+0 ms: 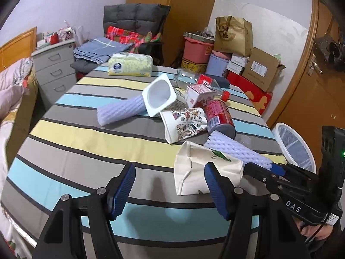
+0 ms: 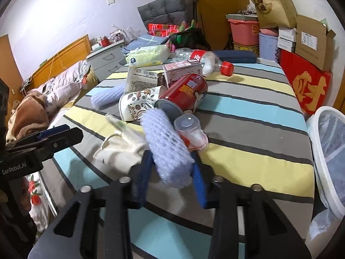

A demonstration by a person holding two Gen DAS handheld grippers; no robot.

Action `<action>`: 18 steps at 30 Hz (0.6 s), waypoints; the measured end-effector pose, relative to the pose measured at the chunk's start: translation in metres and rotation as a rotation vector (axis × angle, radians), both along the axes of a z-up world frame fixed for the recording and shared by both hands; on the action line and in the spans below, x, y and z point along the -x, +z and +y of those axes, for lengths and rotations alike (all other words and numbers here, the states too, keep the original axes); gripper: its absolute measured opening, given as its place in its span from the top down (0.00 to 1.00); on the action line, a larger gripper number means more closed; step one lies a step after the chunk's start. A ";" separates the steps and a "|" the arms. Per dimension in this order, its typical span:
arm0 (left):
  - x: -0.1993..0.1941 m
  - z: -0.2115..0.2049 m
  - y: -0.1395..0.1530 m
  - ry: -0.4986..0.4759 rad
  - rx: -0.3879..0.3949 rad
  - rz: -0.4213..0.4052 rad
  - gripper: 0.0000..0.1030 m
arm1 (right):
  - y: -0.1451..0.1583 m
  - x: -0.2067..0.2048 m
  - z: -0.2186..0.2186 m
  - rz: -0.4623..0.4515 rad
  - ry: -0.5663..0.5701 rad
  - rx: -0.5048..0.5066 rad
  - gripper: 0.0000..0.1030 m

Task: Collect trash
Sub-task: 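Move both open tools back over the table, then grasp the white foam mesh sleeve with the right tool while the left tool grasps the white cloth bag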

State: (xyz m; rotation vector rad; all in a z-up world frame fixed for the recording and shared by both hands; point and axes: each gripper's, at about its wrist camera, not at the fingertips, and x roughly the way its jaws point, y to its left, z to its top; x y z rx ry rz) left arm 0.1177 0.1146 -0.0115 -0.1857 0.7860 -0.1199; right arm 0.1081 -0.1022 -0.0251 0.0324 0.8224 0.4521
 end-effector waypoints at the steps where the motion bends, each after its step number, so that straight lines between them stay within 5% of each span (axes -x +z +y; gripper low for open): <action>1: -0.001 -0.001 -0.001 -0.009 0.002 0.000 0.36 | -0.001 0.000 -0.001 0.006 -0.005 0.001 0.72; 18: -0.032 -0.042 -0.032 -0.158 -0.016 0.096 0.33 | -0.004 0.026 -0.049 0.009 -0.142 0.032 0.77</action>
